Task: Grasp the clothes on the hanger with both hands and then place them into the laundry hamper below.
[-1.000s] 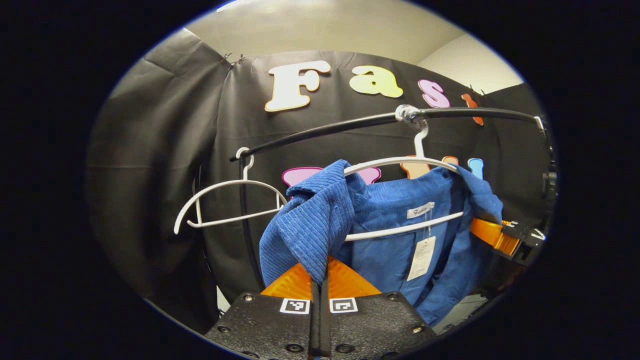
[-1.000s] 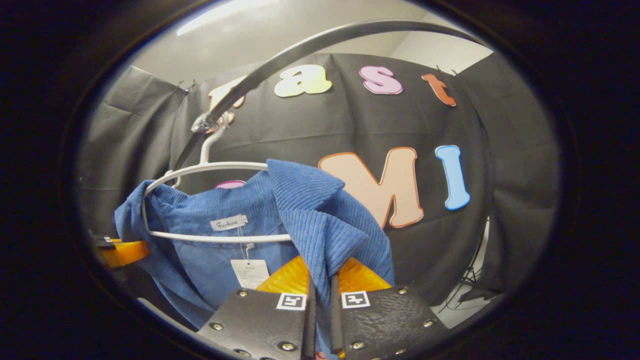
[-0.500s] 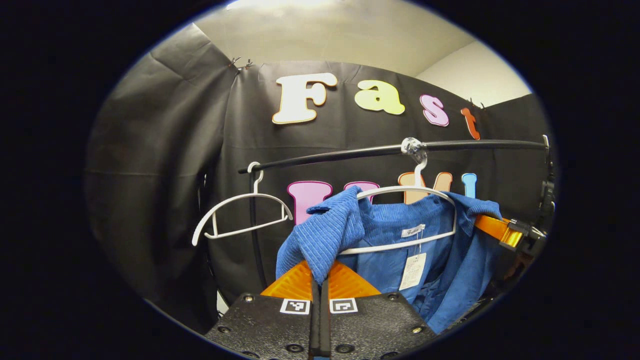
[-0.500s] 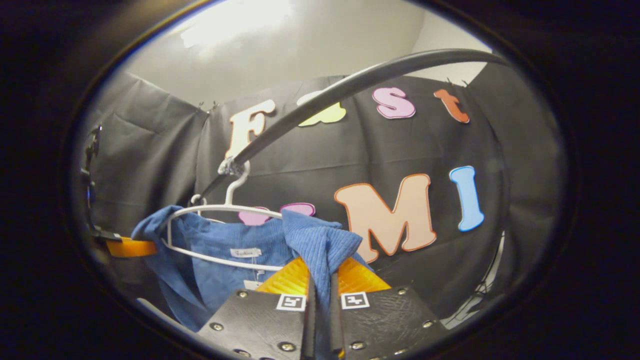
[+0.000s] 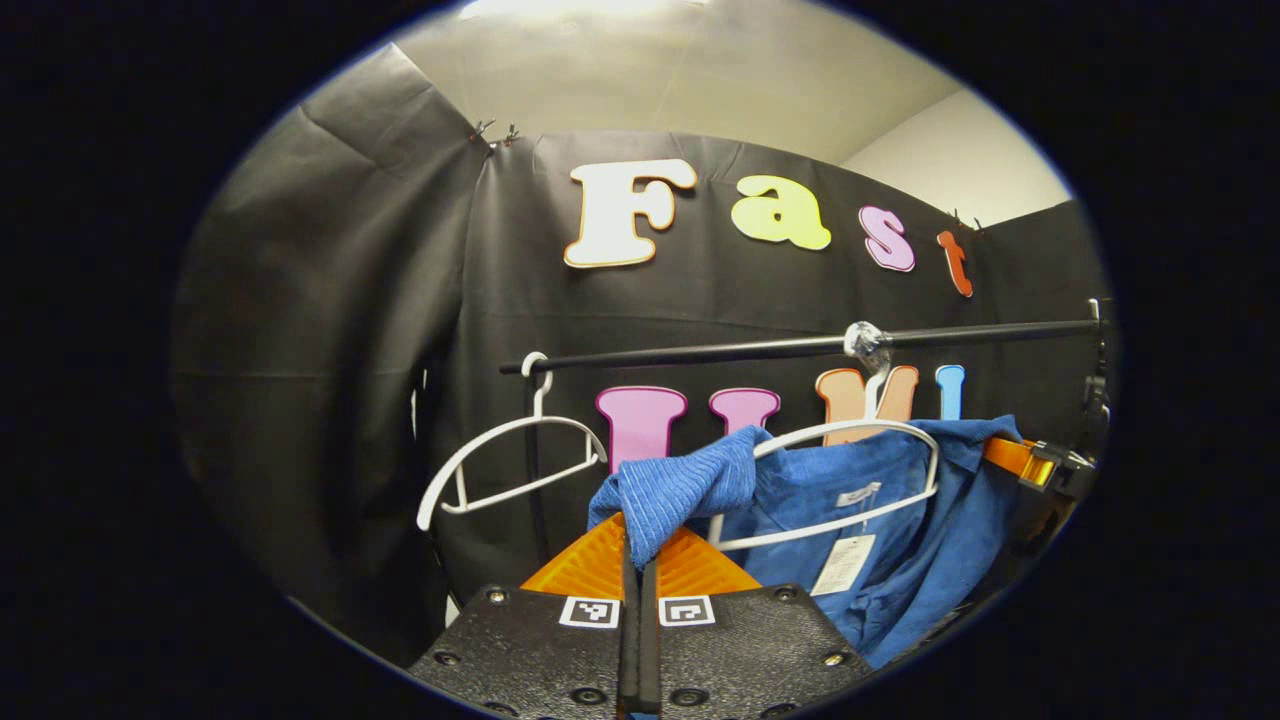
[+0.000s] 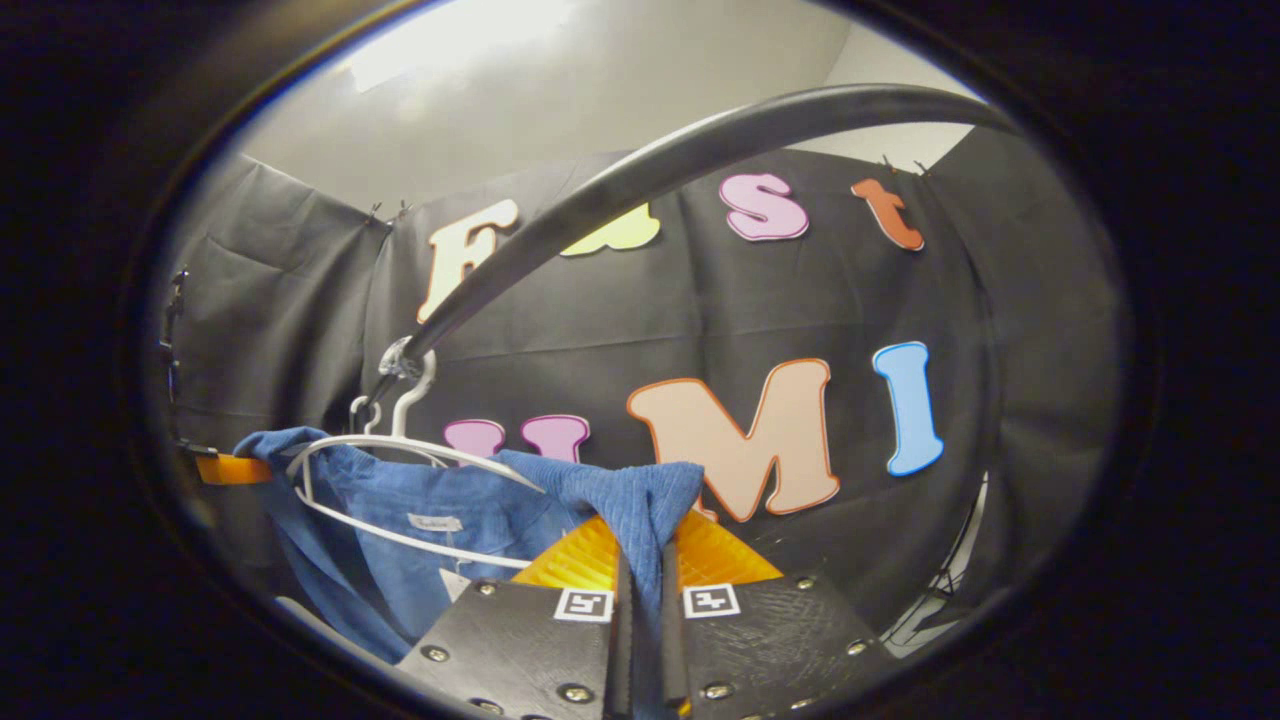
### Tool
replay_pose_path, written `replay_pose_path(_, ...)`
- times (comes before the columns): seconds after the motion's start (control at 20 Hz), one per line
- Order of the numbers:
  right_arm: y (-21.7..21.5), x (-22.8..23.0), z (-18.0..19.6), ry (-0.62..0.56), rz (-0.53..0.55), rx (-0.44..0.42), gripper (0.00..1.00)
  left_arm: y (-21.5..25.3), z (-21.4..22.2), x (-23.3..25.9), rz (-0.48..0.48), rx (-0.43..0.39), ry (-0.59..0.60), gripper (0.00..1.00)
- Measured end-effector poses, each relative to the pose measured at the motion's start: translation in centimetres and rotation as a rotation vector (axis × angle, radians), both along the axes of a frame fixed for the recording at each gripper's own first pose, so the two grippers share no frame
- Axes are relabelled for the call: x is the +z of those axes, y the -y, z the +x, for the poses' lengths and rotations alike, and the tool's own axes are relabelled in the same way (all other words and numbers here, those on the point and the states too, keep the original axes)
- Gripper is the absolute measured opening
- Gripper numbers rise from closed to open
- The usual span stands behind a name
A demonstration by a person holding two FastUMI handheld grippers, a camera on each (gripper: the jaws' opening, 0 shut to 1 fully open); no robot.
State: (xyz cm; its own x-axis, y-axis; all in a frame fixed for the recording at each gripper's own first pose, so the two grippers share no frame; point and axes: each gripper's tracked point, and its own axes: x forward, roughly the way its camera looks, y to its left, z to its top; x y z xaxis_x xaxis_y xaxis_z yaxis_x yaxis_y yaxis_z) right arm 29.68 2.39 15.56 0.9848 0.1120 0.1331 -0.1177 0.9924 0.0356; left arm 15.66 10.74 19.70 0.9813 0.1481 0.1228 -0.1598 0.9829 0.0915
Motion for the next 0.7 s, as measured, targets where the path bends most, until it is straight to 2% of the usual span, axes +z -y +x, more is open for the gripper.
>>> replay_pose_path(0.25,1.7,-0.3,1.6,0.031,-0.032,-0.039,0.11,-1.5,1.7,0.1,0.020,0.022,-0.004,0.00)
replay_pose_path(0.4,2.7,-0.9,3.0,0.026,-0.015,-0.057,0.11,-2.4,2.7,-0.2,0.043,0.032,-0.029,0.00)
replay_pose_path(0.7,3.9,-2.6,5.4,0.002,-0.058,-0.098,0.11,-3.5,4.6,-0.1,0.027,0.026,-0.020,0.00)
